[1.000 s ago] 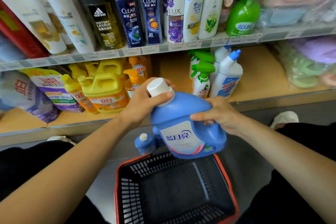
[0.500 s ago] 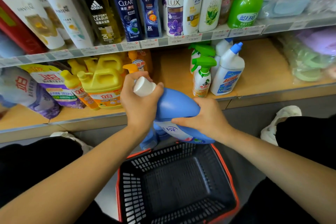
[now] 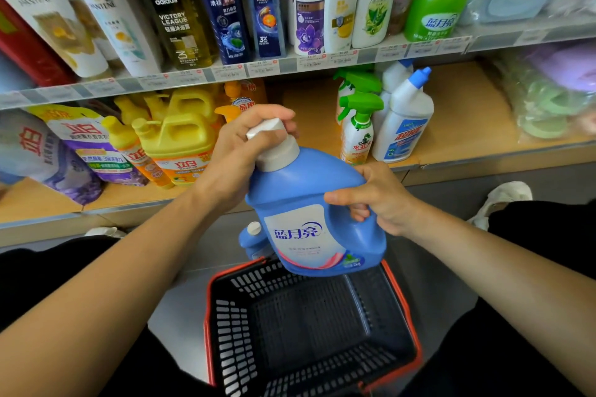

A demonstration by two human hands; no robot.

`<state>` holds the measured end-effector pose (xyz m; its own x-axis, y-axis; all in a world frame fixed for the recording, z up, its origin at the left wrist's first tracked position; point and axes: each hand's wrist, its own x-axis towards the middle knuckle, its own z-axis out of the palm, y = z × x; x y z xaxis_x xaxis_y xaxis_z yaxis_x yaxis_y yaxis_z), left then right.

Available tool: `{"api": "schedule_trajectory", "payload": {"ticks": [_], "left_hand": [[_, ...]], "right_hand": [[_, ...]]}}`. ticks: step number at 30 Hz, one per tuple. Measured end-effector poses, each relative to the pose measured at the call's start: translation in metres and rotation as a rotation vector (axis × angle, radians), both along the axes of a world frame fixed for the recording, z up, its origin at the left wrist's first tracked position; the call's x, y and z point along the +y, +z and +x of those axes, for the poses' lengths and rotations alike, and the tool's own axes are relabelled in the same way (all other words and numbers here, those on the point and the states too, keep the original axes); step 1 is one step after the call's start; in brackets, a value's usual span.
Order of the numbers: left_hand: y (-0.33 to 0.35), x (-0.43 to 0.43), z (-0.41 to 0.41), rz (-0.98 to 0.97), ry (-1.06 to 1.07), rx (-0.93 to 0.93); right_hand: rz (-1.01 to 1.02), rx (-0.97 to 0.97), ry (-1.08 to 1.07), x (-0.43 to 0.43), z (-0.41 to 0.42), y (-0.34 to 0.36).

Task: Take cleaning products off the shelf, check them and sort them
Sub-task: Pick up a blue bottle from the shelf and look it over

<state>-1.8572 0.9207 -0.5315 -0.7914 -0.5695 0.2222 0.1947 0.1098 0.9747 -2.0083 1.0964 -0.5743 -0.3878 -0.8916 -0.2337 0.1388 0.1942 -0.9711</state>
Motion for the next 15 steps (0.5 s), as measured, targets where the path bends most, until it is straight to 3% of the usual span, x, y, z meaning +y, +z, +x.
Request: {"api": "schedule_trajectory", "payload": {"ticks": [6, 15], "left_hand": [[-0.010, 0.009, -0.001, -0.286, 0.138, -0.057], [-0.041, 0.002, 0.003, -0.148, -0.070, -0.258]], "right_hand": [[-0.009, -0.053, -0.050, 0.000, 0.002, -0.003], [-0.037, -0.114, -0.227, 0.006, -0.002, 0.008]]}}
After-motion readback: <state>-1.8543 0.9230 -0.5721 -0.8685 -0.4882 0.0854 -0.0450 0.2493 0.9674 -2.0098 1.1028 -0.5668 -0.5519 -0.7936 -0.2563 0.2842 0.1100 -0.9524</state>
